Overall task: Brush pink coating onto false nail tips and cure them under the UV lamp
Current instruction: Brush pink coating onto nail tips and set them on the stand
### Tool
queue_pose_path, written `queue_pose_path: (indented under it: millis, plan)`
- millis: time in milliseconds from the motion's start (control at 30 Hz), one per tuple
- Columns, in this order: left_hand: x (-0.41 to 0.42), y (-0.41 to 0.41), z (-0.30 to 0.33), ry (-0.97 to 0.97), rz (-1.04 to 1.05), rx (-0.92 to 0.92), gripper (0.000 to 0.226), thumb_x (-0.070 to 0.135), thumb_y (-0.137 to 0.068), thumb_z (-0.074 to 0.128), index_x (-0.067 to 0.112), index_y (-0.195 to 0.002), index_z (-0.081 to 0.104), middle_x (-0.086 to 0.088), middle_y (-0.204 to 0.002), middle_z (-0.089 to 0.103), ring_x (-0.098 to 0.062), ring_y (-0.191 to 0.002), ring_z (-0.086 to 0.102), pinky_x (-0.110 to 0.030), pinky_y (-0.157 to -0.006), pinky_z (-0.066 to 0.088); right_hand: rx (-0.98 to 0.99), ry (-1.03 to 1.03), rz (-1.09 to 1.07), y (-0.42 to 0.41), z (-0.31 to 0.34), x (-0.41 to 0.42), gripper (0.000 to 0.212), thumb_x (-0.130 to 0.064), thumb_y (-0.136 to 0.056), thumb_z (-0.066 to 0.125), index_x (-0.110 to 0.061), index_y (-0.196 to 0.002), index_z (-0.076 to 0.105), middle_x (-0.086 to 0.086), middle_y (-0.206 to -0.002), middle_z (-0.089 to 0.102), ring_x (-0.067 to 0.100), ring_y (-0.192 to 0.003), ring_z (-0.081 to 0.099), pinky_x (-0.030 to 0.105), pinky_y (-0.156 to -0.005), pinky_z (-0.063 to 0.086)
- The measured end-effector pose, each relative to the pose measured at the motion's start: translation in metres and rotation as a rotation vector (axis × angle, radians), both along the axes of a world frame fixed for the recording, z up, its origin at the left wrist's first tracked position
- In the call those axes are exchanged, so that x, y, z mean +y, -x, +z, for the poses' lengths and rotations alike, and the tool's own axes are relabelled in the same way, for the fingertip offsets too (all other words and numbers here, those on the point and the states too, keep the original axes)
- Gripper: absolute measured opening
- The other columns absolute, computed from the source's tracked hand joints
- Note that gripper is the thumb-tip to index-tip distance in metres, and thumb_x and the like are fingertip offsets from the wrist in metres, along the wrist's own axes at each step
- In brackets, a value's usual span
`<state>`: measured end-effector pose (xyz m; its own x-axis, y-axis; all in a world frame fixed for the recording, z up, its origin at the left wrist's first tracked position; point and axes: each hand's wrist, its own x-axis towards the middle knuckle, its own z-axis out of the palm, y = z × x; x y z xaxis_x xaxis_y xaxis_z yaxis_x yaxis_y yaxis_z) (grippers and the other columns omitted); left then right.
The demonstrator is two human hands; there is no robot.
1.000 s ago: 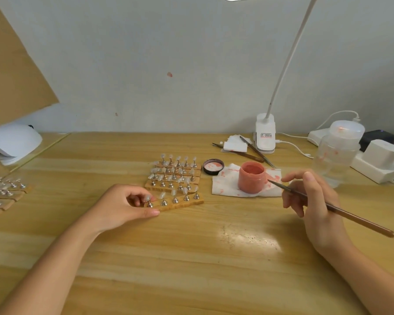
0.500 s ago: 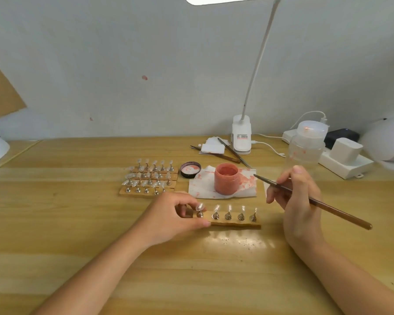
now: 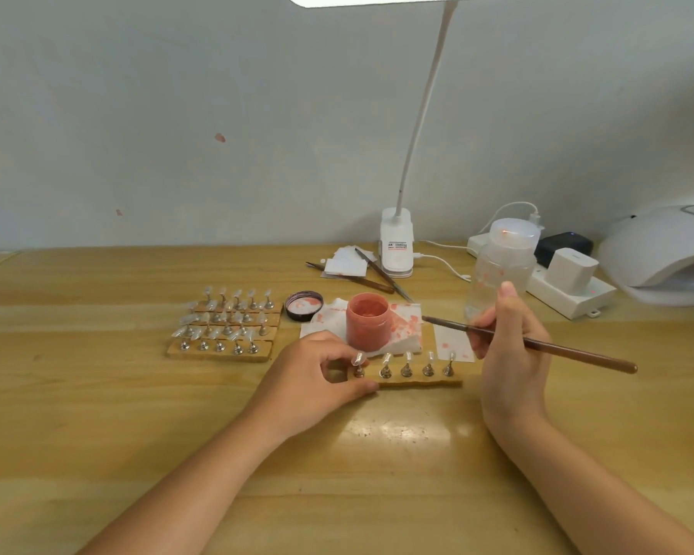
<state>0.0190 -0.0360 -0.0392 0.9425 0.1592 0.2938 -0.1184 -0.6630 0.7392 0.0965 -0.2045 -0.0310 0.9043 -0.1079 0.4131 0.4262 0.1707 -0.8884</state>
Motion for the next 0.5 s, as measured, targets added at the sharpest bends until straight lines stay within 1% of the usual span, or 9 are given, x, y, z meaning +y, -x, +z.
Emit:
queue_pose_path:
  millis: [133,233,300,367,433,500]
  plan:
    - [0.006,0.0,0.0,-0.016,-0.002,0.025,0.019,0.028,-0.066,0.08,0.03,-0.08,0.067,0.011,-0.078,0.057,0.009,-0.065,0.047,-0.005,-0.058,0.034,-0.016,0.049,0.08,-0.008,0.015,0.003,0.044,-0.035,-0.092,0.048,-0.012,-0.054,0.047,-0.008,-0.043,0.048,0.0,-0.045,0.043,0.008,-0.049,0.037]
    - [0.011,0.001,0.002,-0.017,0.001,0.048,0.019,0.028,-0.064,0.081,0.032,-0.073,0.064,0.011,-0.072,0.055,0.005,-0.062,0.046,-0.008,-0.057,0.035,-0.029,0.159,0.162,-0.022,0.033,0.013,0.038,-0.032,-0.088,0.057,-0.009,-0.059,0.05,-0.006,-0.041,0.052,-0.001,-0.041,0.047,0.007,-0.047,0.038]
    - [0.011,0.001,0.003,-0.008,0.0,0.06,0.02,0.028,-0.063,0.081,0.032,-0.071,0.063,0.012,-0.068,0.053,0.004,-0.061,0.046,-0.008,-0.055,0.034,-0.045,0.235,0.213,-0.033,0.045,0.025,0.036,-0.03,-0.085,0.063,-0.004,-0.062,0.053,-0.004,-0.04,0.054,0.001,-0.04,0.051,0.009,-0.046,0.04]
    - [0.012,0.001,0.004,-0.007,0.003,0.065,0.019,0.028,-0.063,0.081,0.027,-0.073,0.065,0.012,-0.068,0.053,0.004,-0.06,0.047,-0.008,-0.054,0.034,-0.085,0.351,0.235,-0.04,0.053,0.037,0.039,-0.029,-0.083,0.067,-0.002,-0.058,0.054,-0.002,-0.041,0.054,0.002,-0.038,0.052,0.008,-0.045,0.04]
    - [0.012,0.001,0.003,-0.011,0.006,0.064,0.019,0.029,-0.063,0.082,0.024,-0.075,0.067,0.013,-0.067,0.053,0.004,-0.06,0.047,-0.008,-0.054,0.034,-0.138,0.5,0.228,-0.045,0.055,0.048,0.042,-0.031,-0.082,0.068,-0.009,-0.051,0.051,-0.002,-0.039,0.054,0.0,-0.037,0.051,0.008,-0.045,0.04]
    - [0.013,0.001,0.003,-0.019,0.0,0.061,0.019,0.03,-0.063,0.081,0.024,-0.075,0.067,0.012,-0.069,0.054,0.003,-0.061,0.046,-0.009,-0.055,0.034,-0.171,0.659,0.203,-0.048,0.053,0.056,0.046,-0.033,-0.081,0.068,-0.014,-0.046,0.047,-0.003,-0.037,0.053,0.002,-0.039,0.051,0.013,-0.048,0.043]
